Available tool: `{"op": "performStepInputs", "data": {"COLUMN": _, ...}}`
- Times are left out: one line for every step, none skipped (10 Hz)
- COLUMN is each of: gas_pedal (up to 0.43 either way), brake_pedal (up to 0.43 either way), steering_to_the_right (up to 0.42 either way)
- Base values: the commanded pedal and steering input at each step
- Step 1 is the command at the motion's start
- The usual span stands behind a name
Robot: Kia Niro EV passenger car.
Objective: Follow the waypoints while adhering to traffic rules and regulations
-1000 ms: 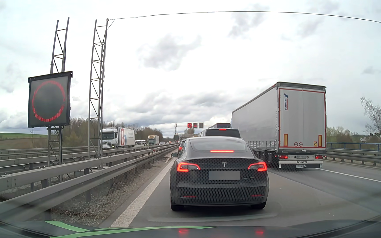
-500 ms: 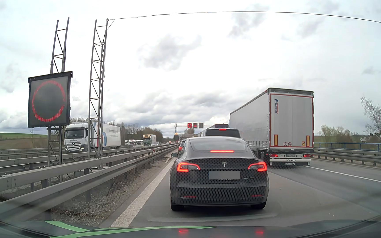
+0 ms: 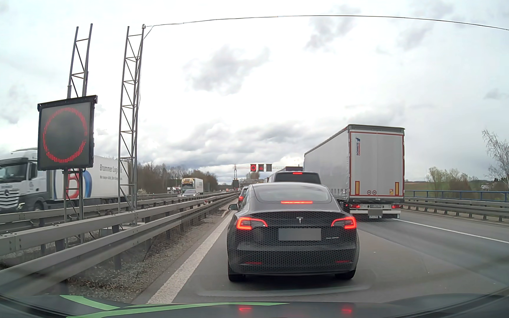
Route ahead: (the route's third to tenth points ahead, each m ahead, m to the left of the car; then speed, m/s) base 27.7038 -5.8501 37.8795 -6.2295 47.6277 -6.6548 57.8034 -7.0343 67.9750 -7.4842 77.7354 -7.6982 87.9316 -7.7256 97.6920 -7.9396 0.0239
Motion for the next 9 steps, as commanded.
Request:
{"op": "performStepInputs", "data": {"gas_pedal": 0.000, "brake_pedal": 0.287, "steering_to_the_right": -0.003}}
{"op": "performStepInputs", "data": {"gas_pedal": 0.000, "brake_pedal": 0.287, "steering_to_the_right": -0.003}}
{"op": "performStepInputs", "data": {"gas_pedal": 0.000, "brake_pedal": 0.287, "steering_to_the_right": -0.003}}
{"op": "performStepInputs", "data": {"gas_pedal": 0.000, "brake_pedal": 0.287, "steering_to_the_right": -0.003}}
{"op": "performStepInputs", "data": {"gas_pedal": 0.000, "brake_pedal": 0.293, "steering_to_the_right": -0.003}}
{"op": "performStepInputs", "data": {"gas_pedal": 0.000, "brake_pedal": 0.293, "steering_to_the_right": -0.003}}
{"op": "performStepInputs", "data": {"gas_pedal": 0.000, "brake_pedal": 0.293, "steering_to_the_right": -0.003}}
{"op": "performStepInputs", "data": {"gas_pedal": 0.000, "brake_pedal": 0.293, "steering_to_the_right": -0.003}}
{"op": "performStepInputs", "data": {"gas_pedal": 0.000, "brake_pedal": 0.293, "steering_to_the_right": -0.003}}
